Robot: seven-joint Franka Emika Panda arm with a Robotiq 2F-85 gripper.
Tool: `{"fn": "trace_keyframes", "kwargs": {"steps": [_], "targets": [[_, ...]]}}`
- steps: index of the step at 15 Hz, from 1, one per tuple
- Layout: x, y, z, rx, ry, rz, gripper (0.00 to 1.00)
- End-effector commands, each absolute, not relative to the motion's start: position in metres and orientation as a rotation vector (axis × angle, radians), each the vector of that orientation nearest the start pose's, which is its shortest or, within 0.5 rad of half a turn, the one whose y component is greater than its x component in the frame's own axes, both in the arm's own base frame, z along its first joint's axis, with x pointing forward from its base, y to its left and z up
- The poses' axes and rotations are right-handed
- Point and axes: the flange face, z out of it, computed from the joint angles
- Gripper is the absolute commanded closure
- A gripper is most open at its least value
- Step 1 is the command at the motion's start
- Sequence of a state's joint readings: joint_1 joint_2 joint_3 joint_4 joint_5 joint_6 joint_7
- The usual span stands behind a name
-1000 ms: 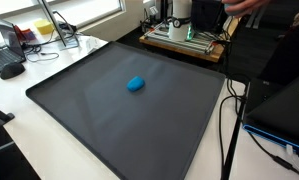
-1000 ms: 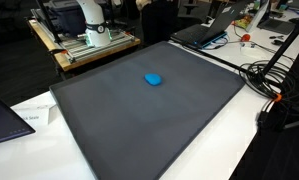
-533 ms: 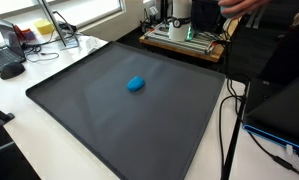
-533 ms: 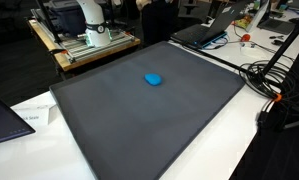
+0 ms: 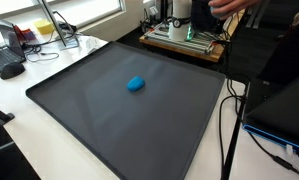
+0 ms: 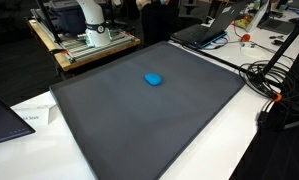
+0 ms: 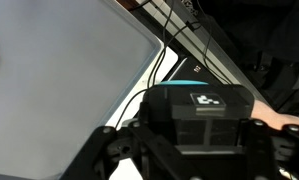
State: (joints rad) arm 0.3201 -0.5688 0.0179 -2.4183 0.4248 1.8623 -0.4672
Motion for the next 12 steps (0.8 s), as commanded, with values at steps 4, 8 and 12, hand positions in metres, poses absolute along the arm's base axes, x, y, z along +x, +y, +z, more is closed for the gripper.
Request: {"fn": "trace_keyframes", "kwargs": {"steps": [4, 8, 12], "targets": [[0.353, 0.123, 0.507, -2.587, -0.866, -0.049, 0.78], [0.360, 0.105, 0.500, -2.606, -0.805, -0.033, 0.78], [0.360, 0.096, 0.499, -2.667, -0.674, -0.021, 0.78]]}}
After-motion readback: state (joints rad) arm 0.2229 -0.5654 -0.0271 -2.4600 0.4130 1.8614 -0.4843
